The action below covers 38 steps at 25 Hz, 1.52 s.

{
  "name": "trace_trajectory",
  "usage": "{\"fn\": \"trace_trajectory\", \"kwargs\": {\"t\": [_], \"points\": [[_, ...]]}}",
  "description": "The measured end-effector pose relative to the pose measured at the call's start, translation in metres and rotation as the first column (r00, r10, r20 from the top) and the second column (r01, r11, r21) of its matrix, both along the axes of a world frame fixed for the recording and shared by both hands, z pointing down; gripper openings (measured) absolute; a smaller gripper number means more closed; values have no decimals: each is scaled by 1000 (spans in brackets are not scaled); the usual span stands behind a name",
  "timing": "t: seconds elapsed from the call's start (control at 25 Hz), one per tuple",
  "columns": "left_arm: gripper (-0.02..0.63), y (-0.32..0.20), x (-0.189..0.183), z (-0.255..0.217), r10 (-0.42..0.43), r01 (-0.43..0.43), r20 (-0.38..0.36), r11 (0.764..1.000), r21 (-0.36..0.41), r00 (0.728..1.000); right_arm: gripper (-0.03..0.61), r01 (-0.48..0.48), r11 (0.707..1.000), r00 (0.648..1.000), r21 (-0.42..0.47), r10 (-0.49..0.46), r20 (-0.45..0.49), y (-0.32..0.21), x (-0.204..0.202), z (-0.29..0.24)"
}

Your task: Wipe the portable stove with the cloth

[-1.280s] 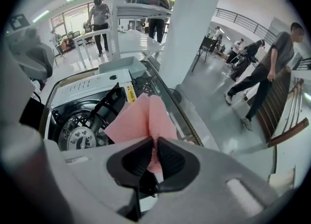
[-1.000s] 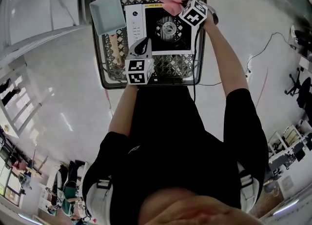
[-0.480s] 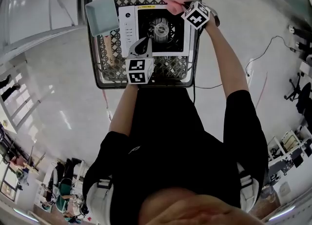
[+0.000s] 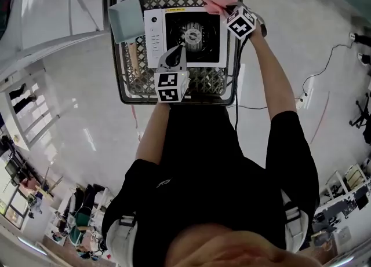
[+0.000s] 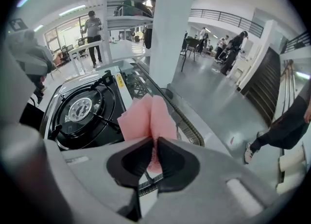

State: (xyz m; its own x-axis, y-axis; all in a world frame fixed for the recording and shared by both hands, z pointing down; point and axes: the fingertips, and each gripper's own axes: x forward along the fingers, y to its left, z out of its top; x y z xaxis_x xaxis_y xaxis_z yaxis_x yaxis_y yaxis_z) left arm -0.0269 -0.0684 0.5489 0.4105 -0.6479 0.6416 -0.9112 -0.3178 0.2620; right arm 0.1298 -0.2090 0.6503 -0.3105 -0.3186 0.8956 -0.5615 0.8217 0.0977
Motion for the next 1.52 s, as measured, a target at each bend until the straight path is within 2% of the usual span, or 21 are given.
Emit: {"fn": "trace_trajectory", "kwargs": {"t": [0.12, 0.24, 0.36, 0.48, 0.56, 0.8, 0.96, 1.16, 1.4, 1.52], "points": [[-2, 2, -2, 0, 6, -6, 6, 1000, -2, 1000, 31, -76, 996, 996, 55, 73, 54, 1, 6, -8], [-1, 0, 0, -8, 10, -9, -15, 1000, 24, 1000, 29, -195, 968, 973, 160, 170, 157, 0, 9, -34], [-1, 1, 1, -17, 7, -5, -33, 997, 72, 999, 28, -310, 914, 935, 260, 243, 259, 13, 8, -66], [-2, -1, 0, -29, 20, -13, -52, 992, 124, 998, 26, -439, 843, 876, 310, 325, 357, 30, 4, -108], [-1, 4, -5, -38, 30, -20, -64, 989, 146, 998, 26, -492, 810, 842, 319, 349, 411, 49, -10, -134], [0, 51, -23, -67, 77, -61, -79, 982, 181, 994, 21, -550, 775, 786, 311, 354, 507, 131, -67, -191], [0, 76, -37, -99, 104, -74, -107, 966, 249, 989, 20, -564, 752, 783, 342, 355, 511, 174, -97, -209], [-1, 131, -81, -129, 114, -74, -116, 949, 306, 987, 20, -594, 720, 764, 359, 365, 532, 245, -134, -233], [0, 186, -118, -176, 105, -47, -125, 915, 401, 987, 20, -633, 647, 738, 424, 339, 584, 323, -157, -282], [0, 206, -126, -192, 102, -36, -133, 906, 423, 986, 20, -629, 635, 744, 449, 322, 586, 350, -164, -303]]}}
